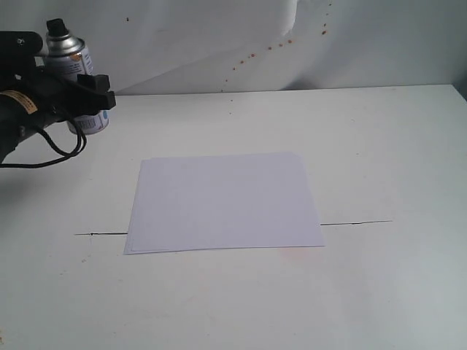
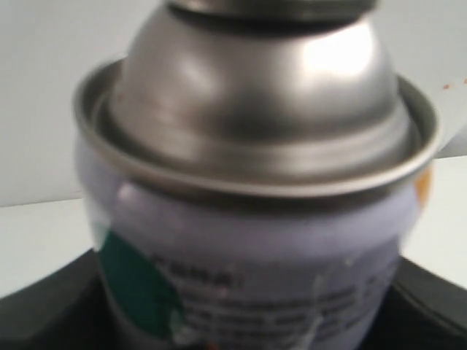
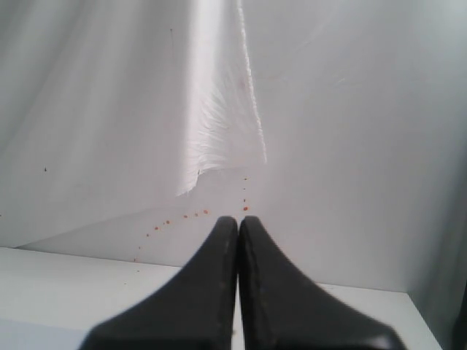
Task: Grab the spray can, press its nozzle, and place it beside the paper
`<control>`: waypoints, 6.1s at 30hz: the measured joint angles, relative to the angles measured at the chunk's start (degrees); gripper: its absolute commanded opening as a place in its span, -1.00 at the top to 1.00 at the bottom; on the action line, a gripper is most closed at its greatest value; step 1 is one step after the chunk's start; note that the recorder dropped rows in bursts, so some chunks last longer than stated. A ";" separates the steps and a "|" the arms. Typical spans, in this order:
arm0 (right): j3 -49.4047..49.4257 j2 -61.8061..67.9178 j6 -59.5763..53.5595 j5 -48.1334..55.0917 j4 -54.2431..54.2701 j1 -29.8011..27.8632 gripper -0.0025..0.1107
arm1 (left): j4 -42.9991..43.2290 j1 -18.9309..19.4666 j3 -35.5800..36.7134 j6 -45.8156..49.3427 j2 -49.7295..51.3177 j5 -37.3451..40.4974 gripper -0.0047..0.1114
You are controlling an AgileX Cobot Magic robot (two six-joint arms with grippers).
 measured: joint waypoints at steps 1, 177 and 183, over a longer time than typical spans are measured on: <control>0.00 0.00 0.00 0.00 0.00 0.00 0.96 | 0.00 0.02 0.00 0.00 0.54 -0.97 0.92; 0.00 0.00 -0.14 0.04 0.00 0.00 0.96 | 78.21 10.32 28.31 -84.82 -90.24 28.98 0.92; 0.00 0.00 -0.14 0.04 0.00 0.00 0.96 | 42.36 10.32 29.04 -52.86 -90.24 33.60 0.92</control>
